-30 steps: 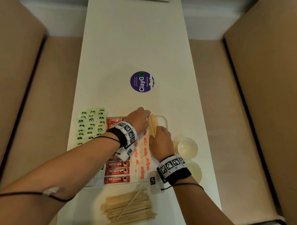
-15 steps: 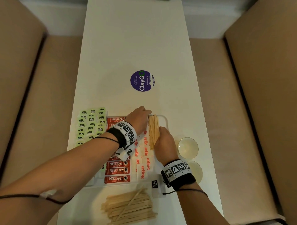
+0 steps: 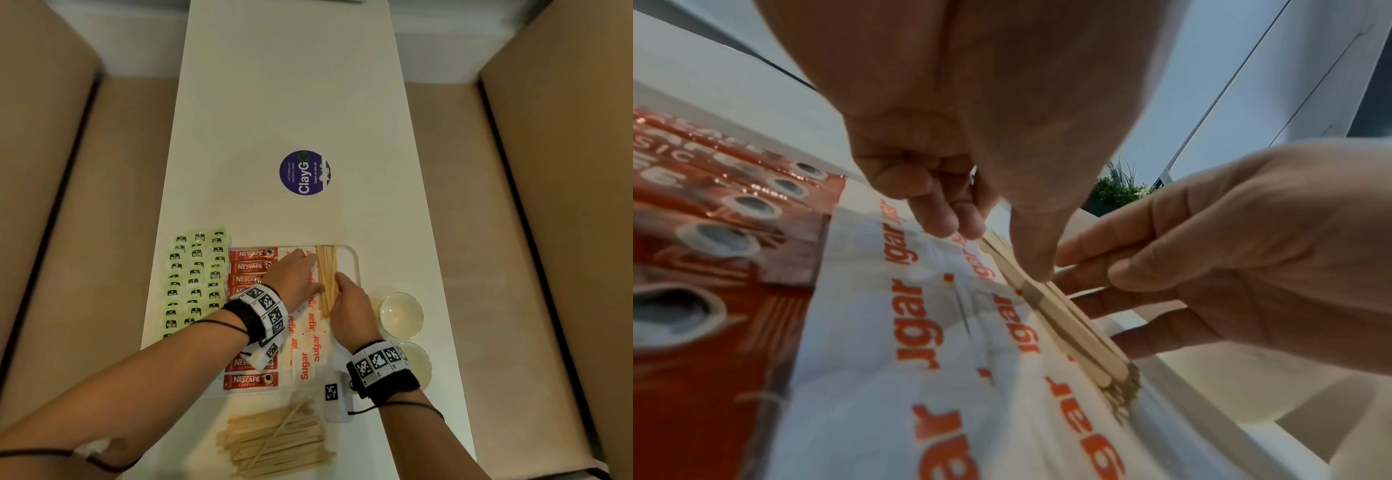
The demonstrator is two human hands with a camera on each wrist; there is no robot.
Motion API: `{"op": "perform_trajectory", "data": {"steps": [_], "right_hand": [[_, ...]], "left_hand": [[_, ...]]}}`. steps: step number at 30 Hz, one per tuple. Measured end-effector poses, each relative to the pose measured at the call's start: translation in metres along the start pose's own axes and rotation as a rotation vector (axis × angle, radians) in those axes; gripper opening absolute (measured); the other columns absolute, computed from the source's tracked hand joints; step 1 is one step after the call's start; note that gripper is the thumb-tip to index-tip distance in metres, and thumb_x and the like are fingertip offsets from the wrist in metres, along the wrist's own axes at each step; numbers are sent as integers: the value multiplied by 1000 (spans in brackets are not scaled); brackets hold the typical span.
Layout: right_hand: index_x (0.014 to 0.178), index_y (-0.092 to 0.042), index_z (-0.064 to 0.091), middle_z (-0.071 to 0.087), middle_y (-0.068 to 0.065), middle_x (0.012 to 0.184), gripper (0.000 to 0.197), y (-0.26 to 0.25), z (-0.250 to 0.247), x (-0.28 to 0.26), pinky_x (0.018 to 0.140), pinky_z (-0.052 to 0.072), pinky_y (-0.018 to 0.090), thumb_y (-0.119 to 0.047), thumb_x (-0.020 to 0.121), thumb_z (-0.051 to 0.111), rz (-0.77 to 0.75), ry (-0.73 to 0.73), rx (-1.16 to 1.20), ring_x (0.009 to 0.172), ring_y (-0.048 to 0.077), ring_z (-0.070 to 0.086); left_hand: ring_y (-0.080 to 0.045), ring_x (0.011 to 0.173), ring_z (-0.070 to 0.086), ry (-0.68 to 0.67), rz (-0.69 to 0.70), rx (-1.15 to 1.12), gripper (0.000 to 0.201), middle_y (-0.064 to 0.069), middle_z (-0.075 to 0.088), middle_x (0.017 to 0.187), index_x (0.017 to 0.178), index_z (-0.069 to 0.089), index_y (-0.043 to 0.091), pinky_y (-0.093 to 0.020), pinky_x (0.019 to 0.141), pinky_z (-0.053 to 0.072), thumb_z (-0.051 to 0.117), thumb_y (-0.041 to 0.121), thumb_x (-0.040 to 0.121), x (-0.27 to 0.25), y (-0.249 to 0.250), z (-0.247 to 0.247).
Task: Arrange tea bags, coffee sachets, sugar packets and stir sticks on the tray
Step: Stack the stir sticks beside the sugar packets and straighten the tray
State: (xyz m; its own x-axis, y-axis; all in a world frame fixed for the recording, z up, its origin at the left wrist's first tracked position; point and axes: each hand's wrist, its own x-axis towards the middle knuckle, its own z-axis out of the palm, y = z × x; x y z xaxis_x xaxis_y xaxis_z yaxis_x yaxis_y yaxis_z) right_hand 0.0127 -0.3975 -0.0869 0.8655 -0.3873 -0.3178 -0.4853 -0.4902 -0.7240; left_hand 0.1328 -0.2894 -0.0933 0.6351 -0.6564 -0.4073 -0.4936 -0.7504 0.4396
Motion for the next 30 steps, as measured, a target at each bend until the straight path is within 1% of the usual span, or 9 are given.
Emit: {"op": "perform_trajectory", "data": {"steps": [5, 8, 10, 15, 18, 21, 26, 28, 30], "right_hand": [[81, -11, 54, 51, 2, 87, 21, 7, 10, 5, 61, 47, 44, 4, 85, 40, -130, 40, -128, 68, 25, 52], [80, -16, 48, 49, 2, 90, 21, 8, 12, 7, 61, 46, 45, 3, 87, 41, -142, 35, -159, 71, 28, 50], [82, -12, 52, 51, 3, 92, 20, 9, 13, 7, 64, 48, 46, 3, 88, 41, -144, 25, -171, 73, 28, 52], [87, -11, 54, 53, 0, 92, 20, 11, 13, 7, 67, 49, 45, -2, 90, 37, -146, 18, -124, 76, 25, 53], [92, -11, 54, 54, 1, 94, 20, 5, 7, 5, 67, 45, 33, 2, 92, 39, -107, 46, -48, 78, 19, 53], [92, -9, 54, 56, 3, 86, 19, 1, 2, 2, 61, 40, 30, 3, 95, 39, -57, 43, -23, 73, 19, 53], [87, -7, 51, 54, 5, 84, 18, 2, 4, 4, 62, 41, 39, 5, 92, 38, -67, 73, -10, 70, 23, 50], [84, -10, 47, 50, 3, 82, 19, 1, 4, 4, 59, 36, 36, 5, 92, 38, -80, 66, -30, 67, 19, 44], [87, -9, 49, 53, 4, 82, 17, 0, 2, 3, 59, 39, 35, 2, 95, 39, -61, 46, -49, 68, 19, 47]], "left_hand": [[-24, 106, 57, -29, 10, 15, 65, -4, 53, 120, 138, 47, 16, -40, 85, 52, 70, 48, 86, 1, 4, 0], [-25, 107, 57, -43, 10, 26, 68, -5, 52, 120, 139, 46, 16, -41, 85, 52, 72, 48, 85, 4, 4, 1], [-25, 108, 57, -48, 7, 26, 69, -5, 52, 122, 140, 45, 16, -41, 86, 52, 72, 48, 85, 4, 4, 1], [-25, 107, 57, -58, 4, 28, 71, -6, 52, 122, 143, 43, 15, -41, 86, 52, 72, 46, 86, 5, 4, 1], [-26, 111, 56, -61, 1, 17, 75, -6, 52, 125, 146, 40, 16, -41, 88, 51, 73, 44, 85, 4, 3, 1], [-26, 112, 56, -59, -3, 18, 76, -7, 52, 125, 146, 40, 15, -41, 88, 51, 75, 43, 84, 4, 3, 2], [-27, 112, 57, -53, -2, 22, 76, -6, 52, 126, 146, 40, 16, -41, 88, 52, 75, 43, 84, 4, 4, 4], [-27, 110, 57, -56, -3, 20, 77, -6, 52, 124, 146, 40, 17, -42, 86, 52, 76, 44, 83, 5, 4, 3], [-27, 110, 57, -60, -3, 15, 79, -7, 51, 123, 147, 38, 17, -41, 86, 52, 76, 43, 83, 5, 4, 3]]}}
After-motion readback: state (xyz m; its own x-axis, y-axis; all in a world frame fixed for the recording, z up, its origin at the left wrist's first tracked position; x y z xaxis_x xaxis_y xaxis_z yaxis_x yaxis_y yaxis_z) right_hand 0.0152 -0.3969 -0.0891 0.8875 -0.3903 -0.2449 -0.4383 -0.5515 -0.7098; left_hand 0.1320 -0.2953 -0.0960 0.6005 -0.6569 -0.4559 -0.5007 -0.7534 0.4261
